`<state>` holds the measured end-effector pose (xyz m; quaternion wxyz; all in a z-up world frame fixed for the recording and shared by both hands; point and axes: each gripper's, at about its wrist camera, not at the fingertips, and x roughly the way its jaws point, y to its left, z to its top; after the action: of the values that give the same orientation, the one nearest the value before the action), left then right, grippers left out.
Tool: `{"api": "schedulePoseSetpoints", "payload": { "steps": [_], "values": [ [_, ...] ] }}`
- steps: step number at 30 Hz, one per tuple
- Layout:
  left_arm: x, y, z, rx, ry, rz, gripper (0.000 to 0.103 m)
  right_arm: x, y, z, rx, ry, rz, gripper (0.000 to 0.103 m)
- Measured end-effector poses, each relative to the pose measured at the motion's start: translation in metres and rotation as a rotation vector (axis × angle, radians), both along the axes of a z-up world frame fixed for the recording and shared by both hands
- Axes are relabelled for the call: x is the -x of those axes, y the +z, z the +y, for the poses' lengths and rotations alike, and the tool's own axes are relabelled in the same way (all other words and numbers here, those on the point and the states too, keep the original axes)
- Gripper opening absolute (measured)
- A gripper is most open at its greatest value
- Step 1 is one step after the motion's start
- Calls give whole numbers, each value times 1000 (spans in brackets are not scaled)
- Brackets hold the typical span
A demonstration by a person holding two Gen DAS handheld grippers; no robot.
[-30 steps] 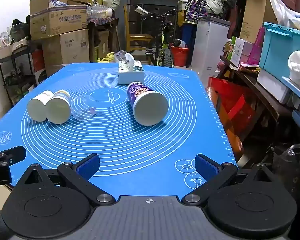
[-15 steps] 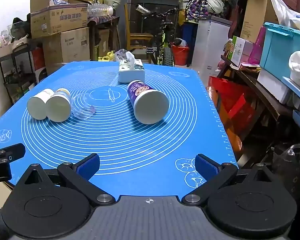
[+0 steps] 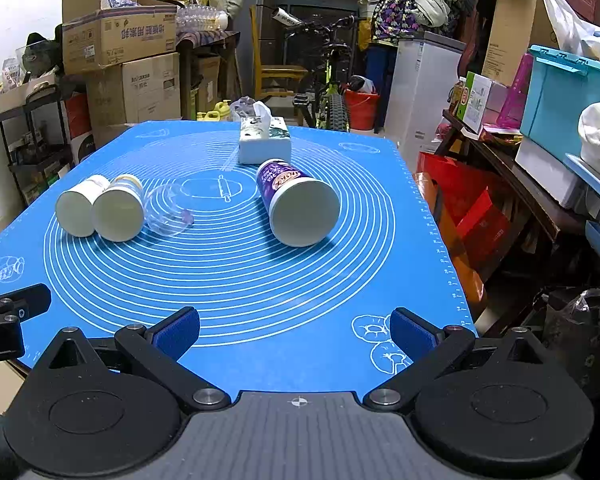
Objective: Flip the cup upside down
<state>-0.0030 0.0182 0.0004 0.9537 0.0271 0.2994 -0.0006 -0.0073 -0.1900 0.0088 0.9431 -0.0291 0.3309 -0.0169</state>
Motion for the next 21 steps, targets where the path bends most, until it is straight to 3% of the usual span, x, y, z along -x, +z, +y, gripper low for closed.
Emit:
{"api": "schedulePoseSetpoints", "payload": {
  "steps": [21],
  "values": [
    [3, 4, -8, -46, 0, -11, 103, 1, -4, 2, 4, 7, 6, 101]
  ]
}}
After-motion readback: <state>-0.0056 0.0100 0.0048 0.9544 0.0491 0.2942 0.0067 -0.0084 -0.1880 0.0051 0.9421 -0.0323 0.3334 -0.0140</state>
